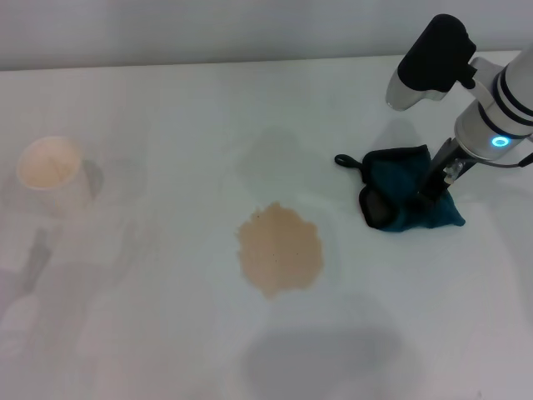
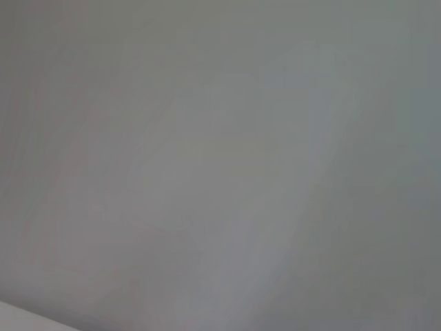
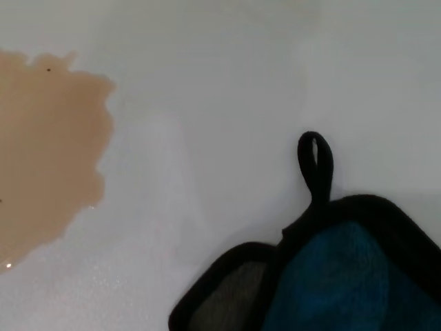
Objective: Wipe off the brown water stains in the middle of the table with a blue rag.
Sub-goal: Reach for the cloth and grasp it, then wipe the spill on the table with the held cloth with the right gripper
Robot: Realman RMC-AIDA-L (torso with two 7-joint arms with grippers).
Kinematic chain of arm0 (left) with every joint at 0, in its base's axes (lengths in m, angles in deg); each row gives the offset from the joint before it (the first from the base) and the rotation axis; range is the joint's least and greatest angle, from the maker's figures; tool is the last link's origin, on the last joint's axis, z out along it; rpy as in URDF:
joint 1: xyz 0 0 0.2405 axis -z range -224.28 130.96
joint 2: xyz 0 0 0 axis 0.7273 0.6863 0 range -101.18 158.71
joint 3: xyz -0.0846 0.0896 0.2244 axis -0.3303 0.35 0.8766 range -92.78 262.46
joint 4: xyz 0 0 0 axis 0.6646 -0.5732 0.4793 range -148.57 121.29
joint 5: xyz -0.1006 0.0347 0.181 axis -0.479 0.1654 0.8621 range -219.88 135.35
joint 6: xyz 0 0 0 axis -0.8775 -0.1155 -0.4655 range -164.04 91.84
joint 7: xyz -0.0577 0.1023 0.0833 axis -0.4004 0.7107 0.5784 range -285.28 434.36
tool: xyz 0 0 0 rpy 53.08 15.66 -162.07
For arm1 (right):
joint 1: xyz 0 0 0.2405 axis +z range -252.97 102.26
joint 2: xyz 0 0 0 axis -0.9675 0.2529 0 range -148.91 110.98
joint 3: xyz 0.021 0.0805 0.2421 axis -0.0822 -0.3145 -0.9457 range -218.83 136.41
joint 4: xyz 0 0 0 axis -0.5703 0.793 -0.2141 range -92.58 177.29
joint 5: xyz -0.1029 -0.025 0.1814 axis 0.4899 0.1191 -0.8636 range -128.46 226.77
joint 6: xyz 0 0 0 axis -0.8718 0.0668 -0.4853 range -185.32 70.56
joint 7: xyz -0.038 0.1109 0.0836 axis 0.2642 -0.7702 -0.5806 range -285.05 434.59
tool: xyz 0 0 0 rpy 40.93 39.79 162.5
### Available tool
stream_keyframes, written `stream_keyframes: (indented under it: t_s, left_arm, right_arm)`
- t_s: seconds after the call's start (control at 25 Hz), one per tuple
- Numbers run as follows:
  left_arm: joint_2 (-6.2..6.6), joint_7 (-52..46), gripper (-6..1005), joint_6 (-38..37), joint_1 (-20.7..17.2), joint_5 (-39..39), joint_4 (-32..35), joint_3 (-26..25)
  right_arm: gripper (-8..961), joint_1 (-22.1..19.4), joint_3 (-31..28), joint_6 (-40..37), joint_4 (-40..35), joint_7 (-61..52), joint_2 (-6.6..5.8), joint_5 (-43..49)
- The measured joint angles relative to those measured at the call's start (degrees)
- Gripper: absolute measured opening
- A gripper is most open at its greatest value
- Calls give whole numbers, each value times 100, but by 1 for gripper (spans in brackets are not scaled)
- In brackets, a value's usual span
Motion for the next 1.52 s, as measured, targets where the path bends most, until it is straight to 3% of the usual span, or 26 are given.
stream_keyframes:
  t_s: [0.08,0.64,1.0,1.52]
  left_arm:
    - [4,0,893,-1,1,0,4,-10]
    - [17,0,893,-22,31,-28,13,-33]
    - [18,0,893,-80,65,-36,84,-32]
    - [18,0,893,-111,80,-43,180,-33]
  right_arm:
    - [426,16,2,-10,9,0,1,9]
    - [83,34,-29,-9,8,-9,45,-35]
    - [83,18,65,-219,6,-5,62,-374]
    - [84,37,1213,-885,-108,39,64,-1803]
